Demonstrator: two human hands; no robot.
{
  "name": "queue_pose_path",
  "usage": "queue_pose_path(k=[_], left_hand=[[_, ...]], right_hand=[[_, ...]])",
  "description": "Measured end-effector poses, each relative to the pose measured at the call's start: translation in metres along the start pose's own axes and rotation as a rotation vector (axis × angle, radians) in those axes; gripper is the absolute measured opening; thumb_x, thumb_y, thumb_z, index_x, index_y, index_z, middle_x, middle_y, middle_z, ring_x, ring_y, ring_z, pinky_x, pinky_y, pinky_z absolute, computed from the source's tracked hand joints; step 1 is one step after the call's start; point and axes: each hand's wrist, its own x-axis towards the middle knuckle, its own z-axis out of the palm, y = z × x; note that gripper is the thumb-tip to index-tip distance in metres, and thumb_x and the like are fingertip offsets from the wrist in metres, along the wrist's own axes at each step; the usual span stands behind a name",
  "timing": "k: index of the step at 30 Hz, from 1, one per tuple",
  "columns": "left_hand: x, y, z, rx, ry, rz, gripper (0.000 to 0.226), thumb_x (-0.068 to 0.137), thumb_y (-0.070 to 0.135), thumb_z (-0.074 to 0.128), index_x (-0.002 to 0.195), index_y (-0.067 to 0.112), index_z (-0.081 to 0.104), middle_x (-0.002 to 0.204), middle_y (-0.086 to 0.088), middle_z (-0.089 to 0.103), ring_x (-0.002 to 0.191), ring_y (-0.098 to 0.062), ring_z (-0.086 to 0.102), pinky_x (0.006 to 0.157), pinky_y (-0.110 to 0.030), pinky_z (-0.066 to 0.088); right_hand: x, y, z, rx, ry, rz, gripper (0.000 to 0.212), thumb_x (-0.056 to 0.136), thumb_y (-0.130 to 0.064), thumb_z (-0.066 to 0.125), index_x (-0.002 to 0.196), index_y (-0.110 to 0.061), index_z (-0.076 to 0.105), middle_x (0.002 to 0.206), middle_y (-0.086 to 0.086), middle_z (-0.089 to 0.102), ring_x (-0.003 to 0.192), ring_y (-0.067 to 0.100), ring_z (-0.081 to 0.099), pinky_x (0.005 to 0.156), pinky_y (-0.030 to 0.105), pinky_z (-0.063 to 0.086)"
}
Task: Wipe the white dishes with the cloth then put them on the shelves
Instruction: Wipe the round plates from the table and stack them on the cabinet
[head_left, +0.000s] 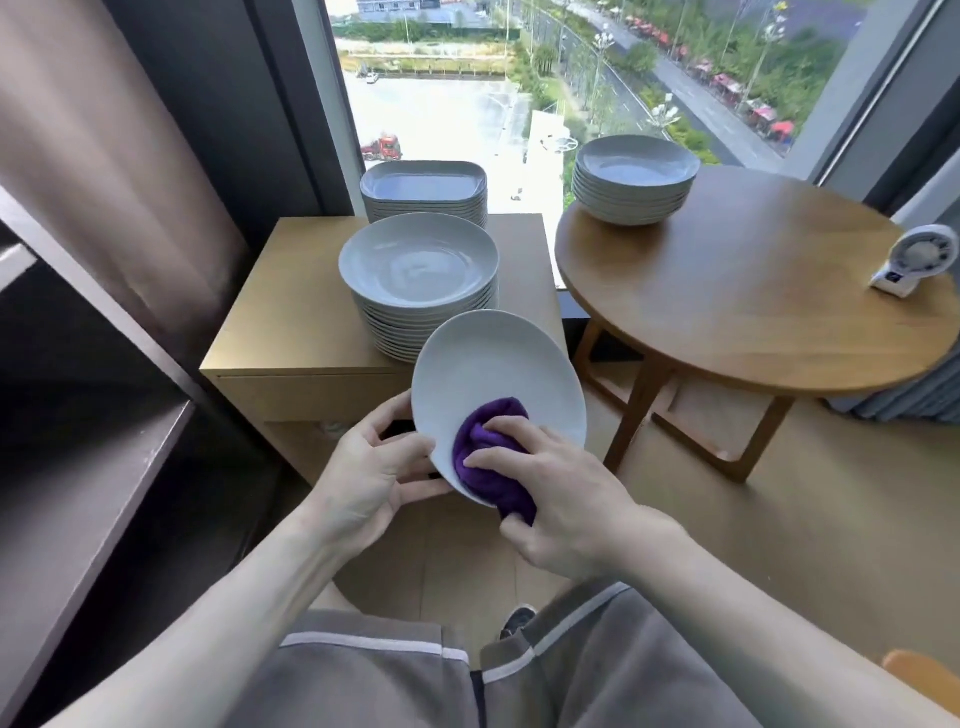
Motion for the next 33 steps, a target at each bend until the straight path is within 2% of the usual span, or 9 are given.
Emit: queue_pose_path(k=[4, 9, 14, 19, 23, 26, 30, 33], left_hand=[[-0.002, 0.001, 0.001, -0.014, -0.047, -0.036, 0.063, 0.082, 0.006, 0.076, 0.141, 0.021, 0.060, 0.120, -0.025, 0.073, 0.094, -0.037, 0.076, 0.077, -0.048, 0.063], [-0.007, -0.007, 0.008, 0.042, -0.152, -0.095, 0.057, 0.086, 0.009, 0.075, 0.141, 0.023, 0.064, 0.122, -0.026, 0.072, 0.100, -0.038, 0.076, 0.082, -0.049, 0.063], [-0.010, -0.011, 0.015, 0.091, -0.197, -0.108, 0.053, 0.088, 0.010, 0.074, 0.137, 0.027, 0.066, 0.125, -0.025, 0.071, 0.104, -0.034, 0.074, 0.083, -0.047, 0.062], [-0.013, -0.010, 0.015, 0.134, -0.163, -0.079, 0.058, 0.082, 0.015, 0.083, 0.136, 0.025, 0.066, 0.120, -0.022, 0.074, 0.100, -0.032, 0.076, 0.078, -0.046, 0.063], [-0.014, -0.012, 0.016, 0.147, -0.110, -0.054, 0.073, 0.070, 0.020, 0.087, 0.138, 0.020, 0.061, 0.116, -0.022, 0.075, 0.098, -0.035, 0.076, 0.076, -0.049, 0.063], [-0.012, -0.009, 0.015, 0.151, -0.072, -0.031, 0.066, 0.077, 0.010, 0.079, 0.139, 0.018, 0.059, 0.115, -0.021, 0.076, 0.097, -0.034, 0.076, 0.076, -0.048, 0.064], [-0.010, -0.003, 0.011, 0.136, -0.031, -0.008, 0.062, 0.086, -0.003, 0.073, 0.141, 0.017, 0.056, 0.116, -0.022, 0.076, 0.090, -0.031, 0.077, 0.073, -0.045, 0.064], [-0.009, 0.002, 0.006, 0.113, 0.017, 0.029, 0.063, 0.077, 0.001, 0.074, 0.136, 0.016, 0.060, 0.113, -0.021, 0.076, 0.089, -0.030, 0.078, 0.071, -0.044, 0.064]], right_hand=[[0.001, -0.001, -0.003, 0.046, 0.031, -0.054, 0.063, 0.084, -0.032, 0.068, 0.143, -0.038, 0.046, 0.155, -0.010, 0.033, 0.138, 0.020, 0.037, 0.111, 0.038, 0.043], [0.004, 0.000, -0.005, 0.089, 0.156, -0.088, 0.055, 0.088, -0.029, 0.067, 0.141, -0.030, 0.053, 0.154, -0.002, 0.038, 0.134, 0.026, 0.043, 0.106, 0.044, 0.047], [0.009, 0.005, -0.009, 0.045, 0.306, -0.009, 0.054, 0.084, -0.023, 0.069, 0.138, -0.026, 0.059, 0.153, 0.003, 0.042, 0.124, 0.030, 0.048, 0.094, 0.047, 0.051], [0.012, 0.011, -0.010, -0.089, 0.362, 0.116, 0.060, 0.087, -0.028, 0.072, 0.144, -0.030, 0.052, 0.156, 0.002, 0.038, 0.123, 0.031, 0.049, 0.085, 0.045, 0.054], [0.013, 0.020, -0.015, -0.191, 0.353, 0.232, 0.062, 0.087, -0.032, 0.069, 0.146, -0.032, 0.047, 0.154, 0.002, 0.036, 0.116, 0.031, 0.052, 0.083, 0.043, 0.055], [0.014, 0.026, -0.019, -0.205, 0.328, 0.335, 0.062, 0.085, -0.031, 0.069, 0.144, -0.031, 0.048, 0.148, 0.003, 0.038, 0.120, 0.035, 0.051, 0.085, 0.044, 0.052], [0.013, 0.030, -0.016, -0.203, 0.230, 0.423, 0.059, 0.087, -0.035, 0.064, 0.143, -0.030, 0.045, 0.140, 0.005, 0.041, 0.108, 0.034, 0.057, 0.077, 0.035, 0.046], [0.010, 0.025, -0.013, -0.163, 0.150, 0.423, 0.058, 0.087, -0.036, 0.064, 0.142, -0.030, 0.046, 0.137, 0.005, 0.043, 0.108, 0.032, 0.059, 0.081, 0.035, 0.050]])
